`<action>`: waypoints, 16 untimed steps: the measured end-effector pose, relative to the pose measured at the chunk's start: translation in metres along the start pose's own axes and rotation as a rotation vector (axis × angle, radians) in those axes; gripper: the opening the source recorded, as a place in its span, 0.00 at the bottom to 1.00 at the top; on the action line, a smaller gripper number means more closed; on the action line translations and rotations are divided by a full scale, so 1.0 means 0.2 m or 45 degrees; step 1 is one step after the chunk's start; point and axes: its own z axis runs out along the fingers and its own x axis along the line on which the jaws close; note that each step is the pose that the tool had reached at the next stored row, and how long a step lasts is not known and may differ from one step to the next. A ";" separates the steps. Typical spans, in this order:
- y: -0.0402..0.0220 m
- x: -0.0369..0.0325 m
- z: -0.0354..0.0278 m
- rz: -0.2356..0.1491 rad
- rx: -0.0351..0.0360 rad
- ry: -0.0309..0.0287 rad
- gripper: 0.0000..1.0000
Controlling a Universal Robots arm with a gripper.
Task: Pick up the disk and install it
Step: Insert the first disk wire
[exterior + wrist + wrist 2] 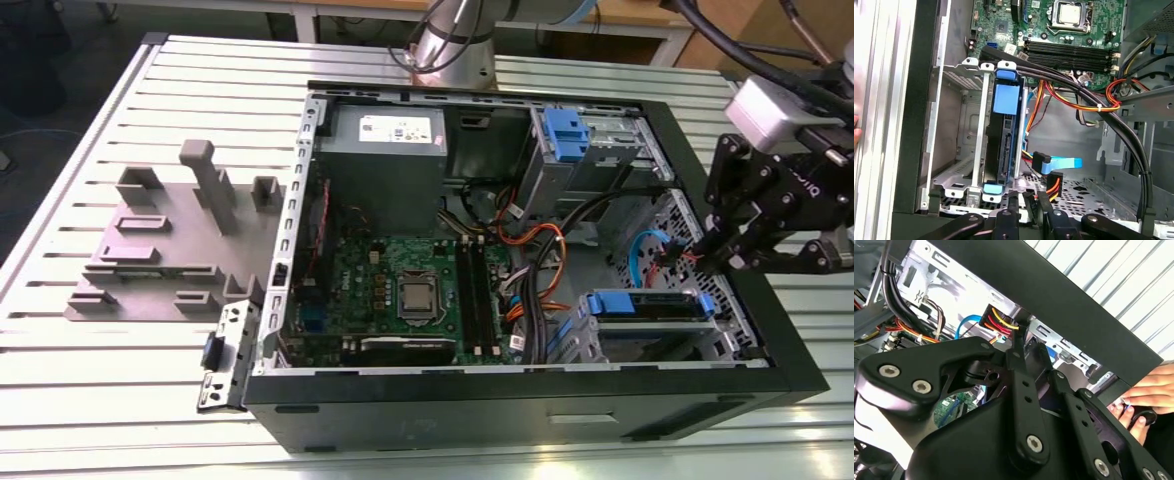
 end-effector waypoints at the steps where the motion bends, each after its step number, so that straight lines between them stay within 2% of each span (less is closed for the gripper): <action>1: 0.000 -0.001 0.000 0.000 0.0000 0.0001 0.27; 6: -0.001 -0.008 0.000 0.000 0.0003 -0.0031 0.27; 16: -0.001 -0.010 -0.019 0.000 0.0003 -0.0033 0.27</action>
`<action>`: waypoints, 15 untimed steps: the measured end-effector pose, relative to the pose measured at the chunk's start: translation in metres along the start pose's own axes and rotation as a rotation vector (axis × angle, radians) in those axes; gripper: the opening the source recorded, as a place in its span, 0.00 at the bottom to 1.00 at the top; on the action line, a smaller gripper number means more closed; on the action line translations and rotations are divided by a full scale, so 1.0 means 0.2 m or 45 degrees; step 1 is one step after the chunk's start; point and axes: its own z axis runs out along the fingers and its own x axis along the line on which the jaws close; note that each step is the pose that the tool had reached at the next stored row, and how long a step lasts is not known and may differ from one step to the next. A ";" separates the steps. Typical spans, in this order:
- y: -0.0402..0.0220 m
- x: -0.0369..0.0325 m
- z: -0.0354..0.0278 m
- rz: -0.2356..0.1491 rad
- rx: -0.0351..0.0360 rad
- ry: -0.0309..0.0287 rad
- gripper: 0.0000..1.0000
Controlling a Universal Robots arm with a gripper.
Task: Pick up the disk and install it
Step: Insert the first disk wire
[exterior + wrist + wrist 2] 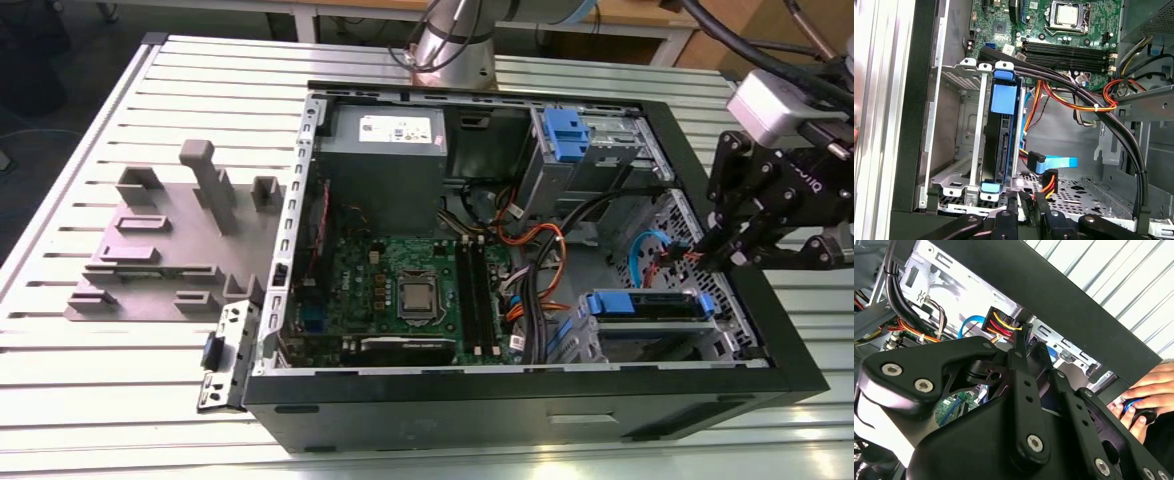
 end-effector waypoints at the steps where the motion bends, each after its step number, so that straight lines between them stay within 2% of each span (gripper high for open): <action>1: 0.000 0.000 0.000 0.000 0.0000 0.0002 0.27; 15: -0.001 -0.018 -0.001 -0.013 0.0001 0.0008 0.27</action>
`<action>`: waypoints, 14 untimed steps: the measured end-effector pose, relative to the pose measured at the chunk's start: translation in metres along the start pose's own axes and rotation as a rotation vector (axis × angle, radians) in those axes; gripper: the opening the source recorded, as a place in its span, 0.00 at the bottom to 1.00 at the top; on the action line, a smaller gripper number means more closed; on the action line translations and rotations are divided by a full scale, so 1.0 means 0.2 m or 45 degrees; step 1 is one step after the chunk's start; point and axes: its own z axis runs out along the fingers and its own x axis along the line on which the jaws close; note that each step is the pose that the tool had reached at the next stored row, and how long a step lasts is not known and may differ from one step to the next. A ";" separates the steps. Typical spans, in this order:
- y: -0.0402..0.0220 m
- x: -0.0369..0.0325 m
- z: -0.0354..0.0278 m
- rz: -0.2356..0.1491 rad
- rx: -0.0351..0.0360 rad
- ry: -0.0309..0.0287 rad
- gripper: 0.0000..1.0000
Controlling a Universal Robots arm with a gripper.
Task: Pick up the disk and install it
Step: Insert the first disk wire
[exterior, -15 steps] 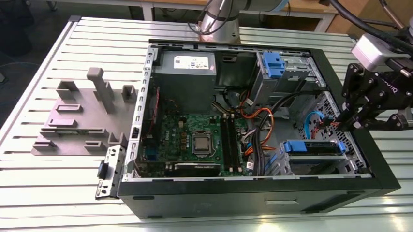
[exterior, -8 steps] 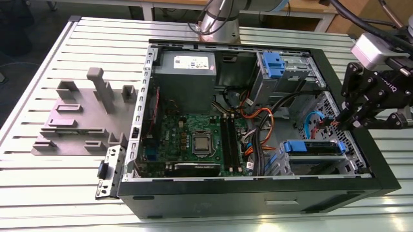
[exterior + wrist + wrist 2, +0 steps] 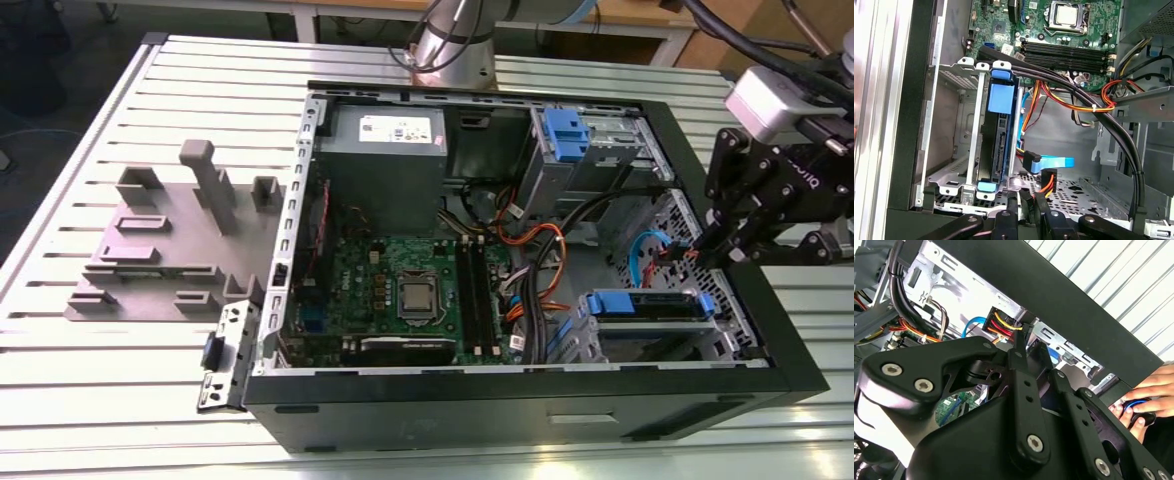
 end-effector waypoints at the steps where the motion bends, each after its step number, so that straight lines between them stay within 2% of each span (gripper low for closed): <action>1: 0.000 -0.001 0.000 0.000 0.0000 0.0008 0.27; 6: 0.000 -0.002 0.000 0.000 -0.0003 0.0028 0.27; 8: 0.000 -0.003 0.001 0.000 -0.0003 0.0028 0.29; 9: 0.000 -0.003 0.001 -0.001 -0.0003 0.0029 0.35; 14: -0.001 -0.014 0.004 -0.007 -0.0002 0.0028 0.35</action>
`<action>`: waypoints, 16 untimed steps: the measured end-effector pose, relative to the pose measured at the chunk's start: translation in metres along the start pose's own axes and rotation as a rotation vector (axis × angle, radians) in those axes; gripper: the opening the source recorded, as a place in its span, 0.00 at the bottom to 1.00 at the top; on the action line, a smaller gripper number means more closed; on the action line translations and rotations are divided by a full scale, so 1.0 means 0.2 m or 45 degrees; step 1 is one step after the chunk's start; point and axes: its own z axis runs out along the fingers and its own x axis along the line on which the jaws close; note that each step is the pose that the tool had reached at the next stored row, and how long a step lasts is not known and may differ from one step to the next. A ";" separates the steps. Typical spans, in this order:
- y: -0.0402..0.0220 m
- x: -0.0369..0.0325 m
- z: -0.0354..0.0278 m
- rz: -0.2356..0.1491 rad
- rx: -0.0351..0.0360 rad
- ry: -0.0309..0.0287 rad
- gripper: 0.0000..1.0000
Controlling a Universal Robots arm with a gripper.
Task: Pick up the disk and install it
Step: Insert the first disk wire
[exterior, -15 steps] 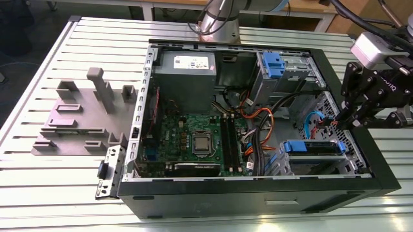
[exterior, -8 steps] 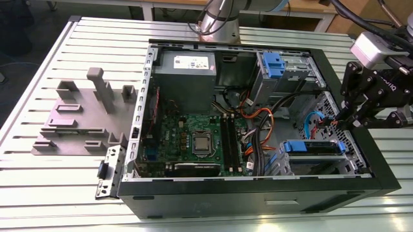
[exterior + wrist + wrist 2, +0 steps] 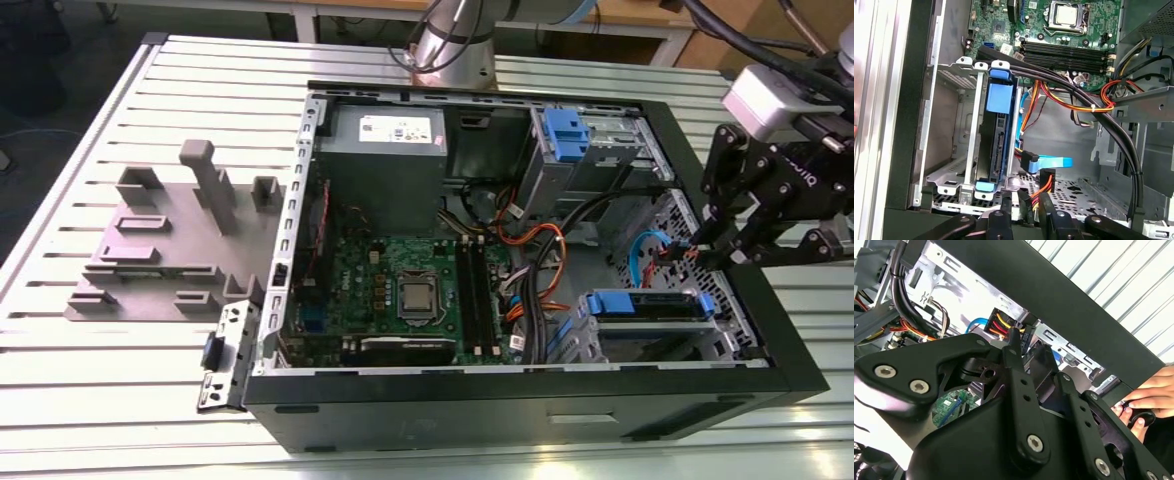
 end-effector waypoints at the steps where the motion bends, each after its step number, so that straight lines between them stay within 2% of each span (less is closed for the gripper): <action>1: 0.000 -0.001 0.001 -0.003 0.0000 -0.0001 0.35; 4: 0.000 -0.002 0.004 -0.011 0.0000 0.0017 0.35; 11: 0.000 -0.003 0.018 -0.050 -0.0013 0.0172 0.35; 16: -0.001 -0.002 0.020 -0.064 -0.0014 0.0202 0.33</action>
